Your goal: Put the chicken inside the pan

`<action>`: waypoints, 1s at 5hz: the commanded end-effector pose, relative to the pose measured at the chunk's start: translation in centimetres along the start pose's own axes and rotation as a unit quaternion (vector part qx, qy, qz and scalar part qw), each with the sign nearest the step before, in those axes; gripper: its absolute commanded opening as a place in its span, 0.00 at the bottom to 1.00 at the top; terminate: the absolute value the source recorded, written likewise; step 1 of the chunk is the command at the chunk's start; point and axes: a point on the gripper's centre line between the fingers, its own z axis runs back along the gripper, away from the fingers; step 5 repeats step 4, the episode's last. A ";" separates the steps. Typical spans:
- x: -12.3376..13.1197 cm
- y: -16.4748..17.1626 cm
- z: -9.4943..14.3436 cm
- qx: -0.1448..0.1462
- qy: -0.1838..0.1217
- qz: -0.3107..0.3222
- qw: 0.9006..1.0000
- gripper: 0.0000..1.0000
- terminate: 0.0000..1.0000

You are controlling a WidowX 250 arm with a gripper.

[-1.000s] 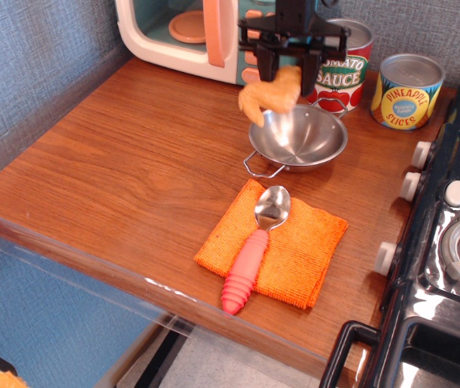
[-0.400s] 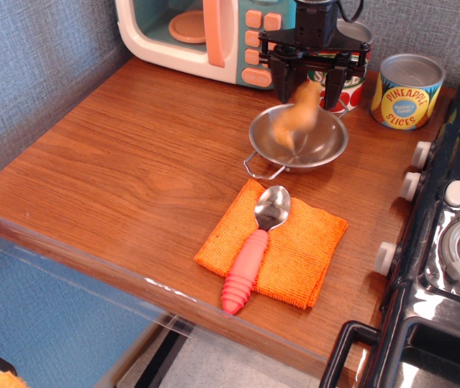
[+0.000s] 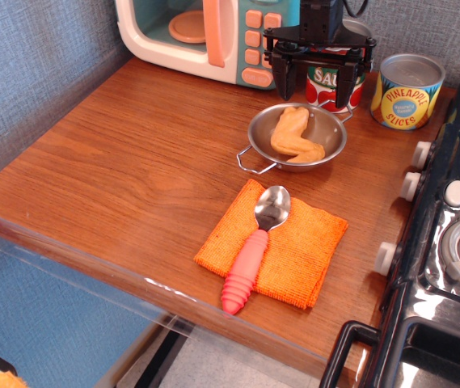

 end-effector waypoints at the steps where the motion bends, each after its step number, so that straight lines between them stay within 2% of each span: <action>1: -1.4 3.2 6.7 -0.009 -0.048 0.010 0.999 1.00 0.00; 2: -1.8 4.1 6.4 -0.002 -0.034 0.006 0.999 1.00 0.00; 3: -1.9 5.0 6.1 0.012 0.003 -0.016 1.000 1.00 0.00; 4: -1.9 5.0 6.1 0.012 0.003 -0.016 1.000 1.00 1.00; 5: -1.9 5.0 6.1 0.012 0.003 -0.016 1.000 1.00 1.00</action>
